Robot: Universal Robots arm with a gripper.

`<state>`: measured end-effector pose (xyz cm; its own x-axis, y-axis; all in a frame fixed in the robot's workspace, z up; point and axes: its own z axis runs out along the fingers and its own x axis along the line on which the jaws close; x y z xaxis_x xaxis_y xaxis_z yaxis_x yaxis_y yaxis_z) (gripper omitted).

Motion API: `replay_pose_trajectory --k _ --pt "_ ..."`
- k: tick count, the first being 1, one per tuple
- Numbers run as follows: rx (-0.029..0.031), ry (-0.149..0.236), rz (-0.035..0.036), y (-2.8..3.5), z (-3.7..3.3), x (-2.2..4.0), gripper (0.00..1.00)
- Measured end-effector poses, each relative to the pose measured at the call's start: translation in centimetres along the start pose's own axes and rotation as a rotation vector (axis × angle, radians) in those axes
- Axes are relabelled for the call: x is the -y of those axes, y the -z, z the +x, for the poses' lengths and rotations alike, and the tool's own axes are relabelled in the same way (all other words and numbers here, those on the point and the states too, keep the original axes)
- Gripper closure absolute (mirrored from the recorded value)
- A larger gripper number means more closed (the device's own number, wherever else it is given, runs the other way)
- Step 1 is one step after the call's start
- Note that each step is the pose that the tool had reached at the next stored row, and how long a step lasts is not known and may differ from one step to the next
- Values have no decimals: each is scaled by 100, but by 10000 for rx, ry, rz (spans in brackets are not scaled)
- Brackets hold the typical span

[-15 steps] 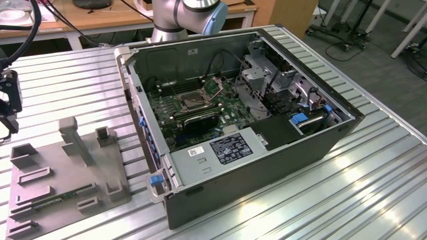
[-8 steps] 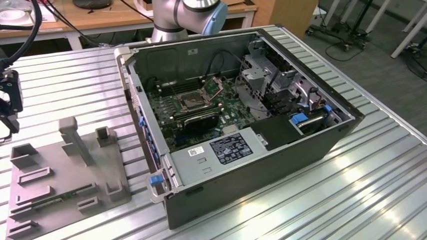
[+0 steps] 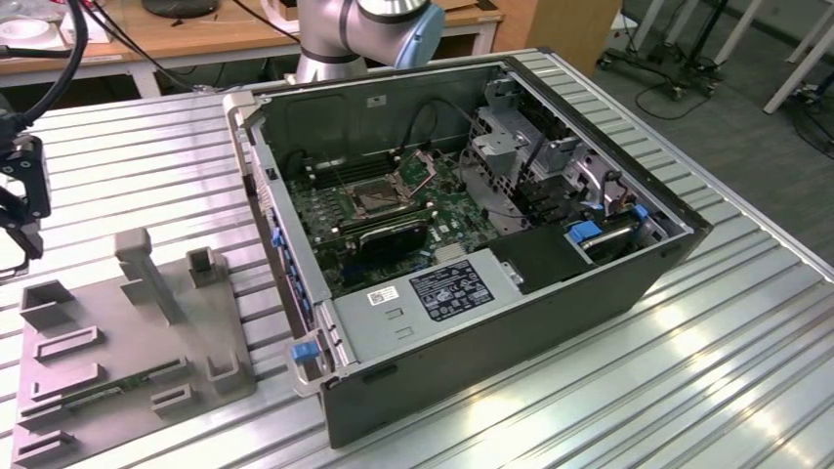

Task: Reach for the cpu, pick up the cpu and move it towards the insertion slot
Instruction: 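Pick up the cpu and move it towards the insertion slot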

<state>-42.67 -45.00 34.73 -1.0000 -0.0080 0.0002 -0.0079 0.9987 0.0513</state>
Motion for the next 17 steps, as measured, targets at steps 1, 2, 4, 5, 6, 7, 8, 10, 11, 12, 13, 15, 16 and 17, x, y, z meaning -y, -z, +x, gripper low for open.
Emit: replay_pose_trajectory --k 1,2,4,5,6,7,8,10,11,12,13,15,16,17 --pt "0 0 0 0 -2 0 45" --pt "0 0 0 0 -2 0 45" --pt "0 0 0 0 -2 0 45" --pt "1 0 0 0 -2 0 45" --pt "0 0 -1 0 -3 0 45" --pt "0 0 0 0 -3 0 45" --pt "1 0 -1 0 -3 0 45" --pt "-1 0 0 8 -3 -1 45" --pt "-1 0 1 15 -3 -1 45" --pt "-2 0 1 24 -3 -2 45" --pt "0 0 0 31 -3 -2 45" --pt "0 0 0 58 -3 -3 45" --pt "0 -1 0 77 -3 -4 45" --pt "0 0 0 93 -3 -5 45"
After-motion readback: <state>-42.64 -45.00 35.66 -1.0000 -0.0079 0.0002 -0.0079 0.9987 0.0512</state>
